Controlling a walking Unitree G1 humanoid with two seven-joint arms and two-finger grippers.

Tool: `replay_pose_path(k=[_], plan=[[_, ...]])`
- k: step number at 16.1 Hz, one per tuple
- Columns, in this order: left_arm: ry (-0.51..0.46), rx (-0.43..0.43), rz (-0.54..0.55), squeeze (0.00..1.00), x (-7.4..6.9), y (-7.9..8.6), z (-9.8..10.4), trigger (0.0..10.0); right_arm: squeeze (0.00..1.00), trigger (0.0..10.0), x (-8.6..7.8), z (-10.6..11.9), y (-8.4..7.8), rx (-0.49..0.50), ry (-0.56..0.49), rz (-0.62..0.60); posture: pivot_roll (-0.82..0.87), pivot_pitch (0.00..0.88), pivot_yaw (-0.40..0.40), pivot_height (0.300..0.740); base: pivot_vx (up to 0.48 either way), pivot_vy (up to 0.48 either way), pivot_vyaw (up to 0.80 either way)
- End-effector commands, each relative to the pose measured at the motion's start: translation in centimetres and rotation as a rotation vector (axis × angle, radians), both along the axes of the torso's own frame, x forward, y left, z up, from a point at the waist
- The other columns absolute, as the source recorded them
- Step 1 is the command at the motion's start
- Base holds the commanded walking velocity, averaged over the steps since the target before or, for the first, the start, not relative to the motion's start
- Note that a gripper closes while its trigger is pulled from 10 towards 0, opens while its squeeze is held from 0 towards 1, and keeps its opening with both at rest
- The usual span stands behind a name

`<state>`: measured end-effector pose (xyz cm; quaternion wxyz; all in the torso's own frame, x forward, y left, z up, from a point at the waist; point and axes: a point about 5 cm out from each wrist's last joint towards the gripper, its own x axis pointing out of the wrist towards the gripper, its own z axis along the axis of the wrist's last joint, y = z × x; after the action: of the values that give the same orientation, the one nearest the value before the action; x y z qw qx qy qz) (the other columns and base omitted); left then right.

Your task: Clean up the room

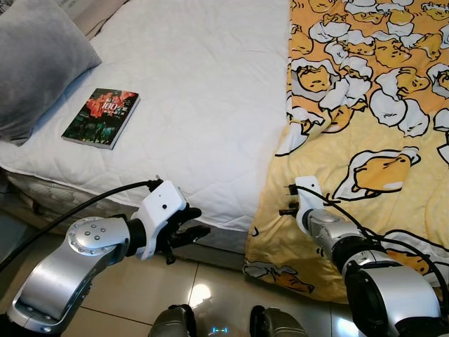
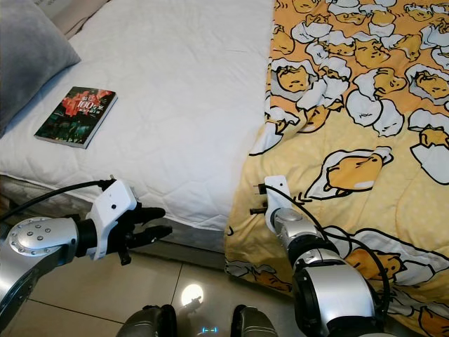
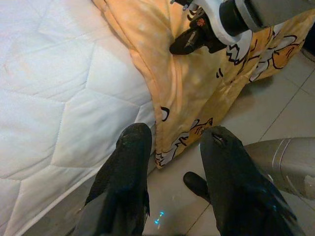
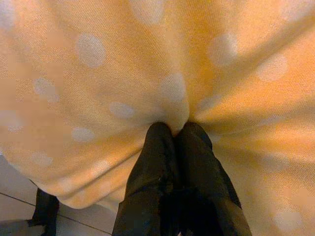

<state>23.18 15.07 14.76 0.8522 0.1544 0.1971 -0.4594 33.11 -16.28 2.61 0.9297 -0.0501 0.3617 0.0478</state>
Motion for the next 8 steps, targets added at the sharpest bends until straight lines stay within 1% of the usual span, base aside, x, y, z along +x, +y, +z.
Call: replay_pose_path(k=[1, 5, 8], plan=[[-0.012, -0.008, -0.001, 0.00, 0.10, 0.00, 0.20, 10.0, 0.00, 0.0, 0.06, 0.10, -0.38, 0.007, 0.000, -0.010, 0.12, 0.170, -0.006, 0.740, 0.000, 0.000, 0.00], [-0.010, -0.014, 0.002, 0.00, 0.17, -0.13, 0.03, 10.0, 0.00, 0.0, -0.16, -0.12, -0.52, 0.026, 0.007, -0.005, 0.11, 0.170, -0.004, 0.740, 0.000, 0.000, 0.00], [-0.009, -0.017, 0.004, 0.00, 0.13, -0.16, 0.00, 10.0, 0.00, 0.0, -0.26, -0.10, -1.30, 0.031, 0.006, 0.014, 0.10, 0.168, -0.001, 0.740, 0.000, 0.000, 0.00]])
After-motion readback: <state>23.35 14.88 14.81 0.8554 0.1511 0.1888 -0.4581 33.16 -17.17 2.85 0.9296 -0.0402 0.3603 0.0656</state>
